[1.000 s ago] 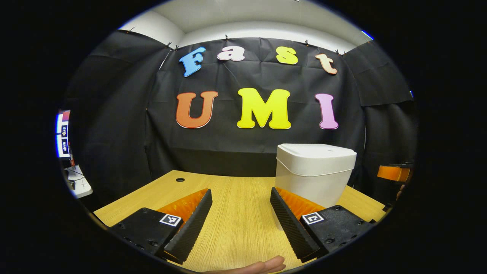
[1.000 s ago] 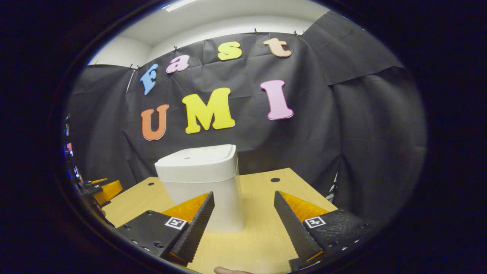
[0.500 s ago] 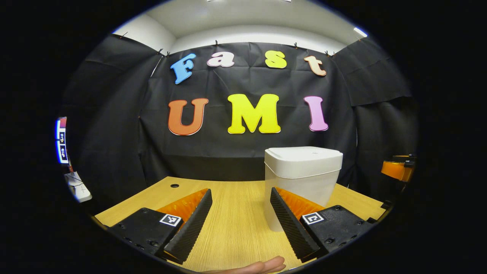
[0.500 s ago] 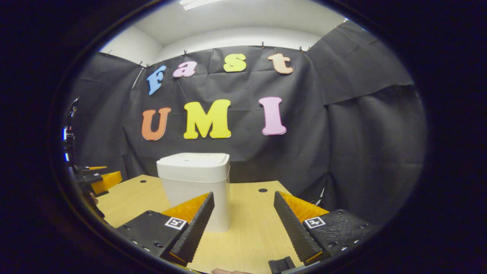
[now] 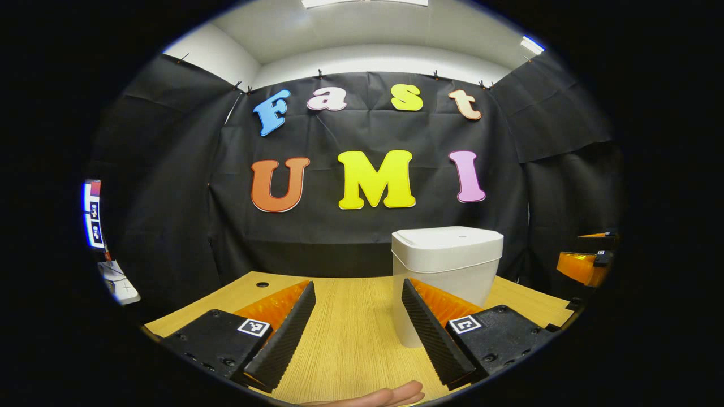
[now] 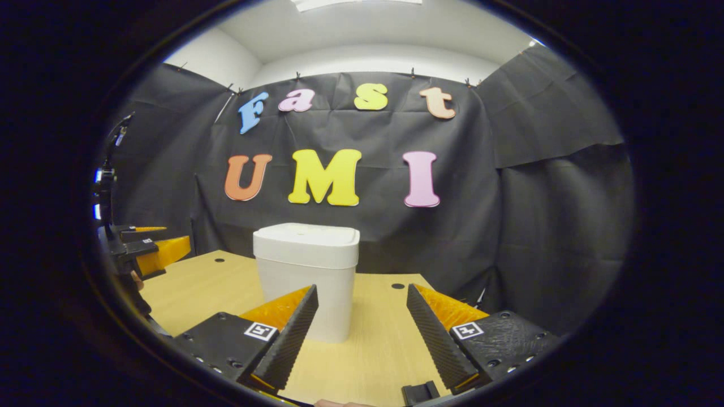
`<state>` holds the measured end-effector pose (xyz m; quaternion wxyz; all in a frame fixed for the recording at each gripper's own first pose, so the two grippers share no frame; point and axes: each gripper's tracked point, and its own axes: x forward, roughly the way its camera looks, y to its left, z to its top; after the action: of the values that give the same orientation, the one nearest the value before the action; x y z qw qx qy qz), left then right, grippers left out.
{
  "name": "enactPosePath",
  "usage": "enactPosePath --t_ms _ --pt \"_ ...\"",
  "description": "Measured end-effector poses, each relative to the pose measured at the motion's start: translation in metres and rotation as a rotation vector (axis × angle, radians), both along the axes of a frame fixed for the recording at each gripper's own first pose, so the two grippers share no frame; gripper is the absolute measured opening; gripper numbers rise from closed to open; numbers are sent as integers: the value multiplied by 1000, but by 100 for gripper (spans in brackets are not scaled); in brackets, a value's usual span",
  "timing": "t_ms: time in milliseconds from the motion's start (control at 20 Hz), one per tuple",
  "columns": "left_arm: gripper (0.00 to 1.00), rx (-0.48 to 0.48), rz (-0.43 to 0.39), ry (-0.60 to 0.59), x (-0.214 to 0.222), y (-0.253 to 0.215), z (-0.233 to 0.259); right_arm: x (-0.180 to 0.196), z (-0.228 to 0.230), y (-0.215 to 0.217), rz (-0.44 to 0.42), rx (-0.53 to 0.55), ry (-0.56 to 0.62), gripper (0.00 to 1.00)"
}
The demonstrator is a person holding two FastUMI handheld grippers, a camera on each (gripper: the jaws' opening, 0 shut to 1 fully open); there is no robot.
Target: Press the lid of the desktop garbage bin to open it, pick up the crumpled paper on the desktop and throw it into the bin, then pick up the pop can on the desktop and drop it into the bin, and finally close the garbage bin lid.
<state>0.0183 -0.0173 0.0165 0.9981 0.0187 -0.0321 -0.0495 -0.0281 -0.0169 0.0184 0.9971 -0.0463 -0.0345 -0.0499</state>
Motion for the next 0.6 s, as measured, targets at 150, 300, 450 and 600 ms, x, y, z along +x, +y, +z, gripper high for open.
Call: enactPosePath --t_ms 150,300,450,600 --pt "99 -5 11 8 2 5 -1 1 -6 5 11 -2 15 94" --pt "99 -5 16 9 3 7 -1 3 -10 6 18 1 25 93" --pt "99 -6 15 10 4 7 -1 6 -13 8 24 4 35 93" --pt "99 -8 13 16 4 8 -3 7 -15 8 25 1 36 93"
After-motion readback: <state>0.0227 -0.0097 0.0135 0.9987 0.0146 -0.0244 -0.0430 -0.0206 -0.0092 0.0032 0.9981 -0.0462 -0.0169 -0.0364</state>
